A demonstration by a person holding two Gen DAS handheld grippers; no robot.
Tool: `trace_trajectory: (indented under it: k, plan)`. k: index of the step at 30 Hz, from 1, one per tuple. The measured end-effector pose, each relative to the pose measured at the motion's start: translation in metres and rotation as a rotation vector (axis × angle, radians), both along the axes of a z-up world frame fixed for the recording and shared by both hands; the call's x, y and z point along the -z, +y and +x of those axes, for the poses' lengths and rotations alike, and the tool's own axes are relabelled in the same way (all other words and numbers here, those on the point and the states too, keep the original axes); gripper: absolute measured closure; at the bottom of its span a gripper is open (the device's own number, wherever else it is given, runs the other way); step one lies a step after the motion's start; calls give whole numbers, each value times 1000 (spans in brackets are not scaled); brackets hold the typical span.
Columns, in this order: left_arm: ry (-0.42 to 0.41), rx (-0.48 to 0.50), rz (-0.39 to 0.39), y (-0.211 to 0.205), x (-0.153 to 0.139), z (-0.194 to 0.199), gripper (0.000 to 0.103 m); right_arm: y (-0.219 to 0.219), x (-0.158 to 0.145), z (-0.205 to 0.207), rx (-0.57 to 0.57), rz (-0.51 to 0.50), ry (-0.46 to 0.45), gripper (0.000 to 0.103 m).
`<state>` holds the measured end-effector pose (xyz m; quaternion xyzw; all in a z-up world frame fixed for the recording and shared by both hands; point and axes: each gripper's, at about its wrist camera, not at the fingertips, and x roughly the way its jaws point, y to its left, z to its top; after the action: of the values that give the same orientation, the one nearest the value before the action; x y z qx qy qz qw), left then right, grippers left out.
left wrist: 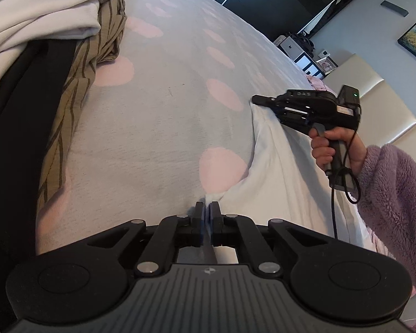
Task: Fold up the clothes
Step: 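Open both tools and release the folded hem onto the shirt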
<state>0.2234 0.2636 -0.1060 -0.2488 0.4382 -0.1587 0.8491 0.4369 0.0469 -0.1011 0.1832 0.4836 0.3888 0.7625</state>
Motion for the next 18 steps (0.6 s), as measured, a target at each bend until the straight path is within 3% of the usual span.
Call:
trace_trajectory:
  k: [5,7,10,12,18]
  plan:
    - [12,-10,0,2,-2,-2,98,1,2,1,24,-1,-12,100]
    - [20,-25,9,3,-7,-3,92,-6,-4,0,59,-5,-11,95]
    - [19,-54,42,7,-17,-9,85,-18,-17,-4,113,-21,-16,83]
    - [29,-62,54,9,-25,-18,79,-27,-30,-12,139,-47,-29,53]
    - [43,-24,81,5,-52,-64,77,-56,-60,-72,74,-55,-31,54]
